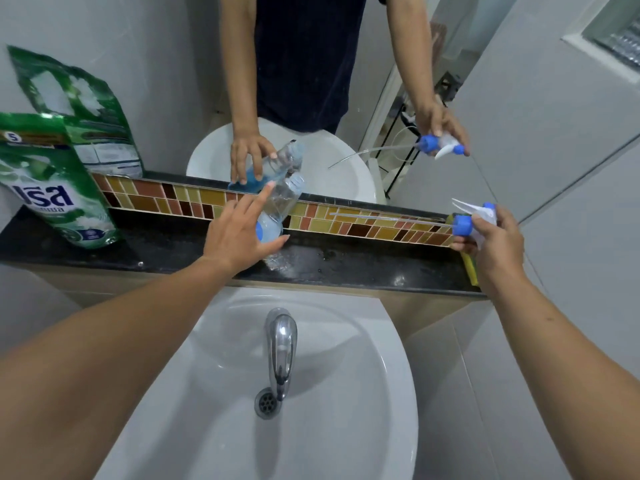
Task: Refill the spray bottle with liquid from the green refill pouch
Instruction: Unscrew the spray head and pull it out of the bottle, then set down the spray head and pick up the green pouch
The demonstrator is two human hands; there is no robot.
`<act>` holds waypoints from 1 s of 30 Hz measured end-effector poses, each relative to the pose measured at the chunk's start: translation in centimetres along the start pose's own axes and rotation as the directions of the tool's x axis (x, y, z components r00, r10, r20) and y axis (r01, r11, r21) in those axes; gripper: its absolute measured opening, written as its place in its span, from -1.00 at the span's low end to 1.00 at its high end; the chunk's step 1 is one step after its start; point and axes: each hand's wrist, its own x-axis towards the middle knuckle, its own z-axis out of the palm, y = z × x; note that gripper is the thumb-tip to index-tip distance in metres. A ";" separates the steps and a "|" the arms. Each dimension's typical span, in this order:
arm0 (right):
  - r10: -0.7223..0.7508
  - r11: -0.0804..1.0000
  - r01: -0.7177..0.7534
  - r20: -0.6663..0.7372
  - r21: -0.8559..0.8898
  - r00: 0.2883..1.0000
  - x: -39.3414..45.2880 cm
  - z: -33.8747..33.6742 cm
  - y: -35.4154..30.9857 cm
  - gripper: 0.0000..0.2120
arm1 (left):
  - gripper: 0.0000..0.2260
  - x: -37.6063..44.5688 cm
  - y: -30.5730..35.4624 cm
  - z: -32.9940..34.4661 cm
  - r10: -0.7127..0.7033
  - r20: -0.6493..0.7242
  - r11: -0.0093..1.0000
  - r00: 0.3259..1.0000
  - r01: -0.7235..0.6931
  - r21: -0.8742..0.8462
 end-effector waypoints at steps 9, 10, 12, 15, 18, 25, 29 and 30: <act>0.380 0.924 -0.381 0.041 0.022 0.924 4.2 -0.5 11.0 -0.66 | -0.04 -0.9 2.8 1.0 -0.369 -0.148 0.907 0.918 0.320 -0.275; 0.406 0.913 -0.407 0.036 0.022 0.913 4.7 -0.4 11.9 -0.65 | -0.05 -0.9 3.3 1.3 -0.393 -0.160 0.895 0.905 0.337 -0.290; 0.438 0.899 -0.438 0.025 0.004 0.899 5.9 0.1 13.2 -0.62 | -0.12 -0.8 4.3 2.0 -0.424 -0.202 0.881 0.883 0.350 -0.318; 0.456 0.889 -0.456 0.004 -0.049 0.890 7.3 0.5 14.2 -0.57 | -0.26 -0.6 5.7 3.3 -0.496 -0.250 0.840 0.832 0.386 -0.381; 0.439 0.896 -0.438 -0.004 -0.075 0.898 8.2 0.5 14.4 -0.50 | -0.25 -0.2 6.9 4.4 -0.565 -0.283 0.799 0.775 0.429 -0.422; 0.264 0.826 -0.198 0.052 -0.528 0.963 8.0 0.5 14.1 -0.60 | -0.17 0.3 7.7 5.3 -0.558 -0.270 0.813 0.785 0.452 -0.367; 0.151 0.604 -0.036 0.070 -0.796 0.986 7.8 0.4 13.9 -0.45 | -0.17 0.1 7.1 5.2 -0.522 -0.238 0.833 0.819 0.429 -0.351; 0.145 0.555 -0.023 0.070 -0.832 0.987 7.7 0.5 13.9 -0.45 | -0.16 0.1 6.8 5.2 -0.513 -0.235 0.837 0.826 0.421 -0.349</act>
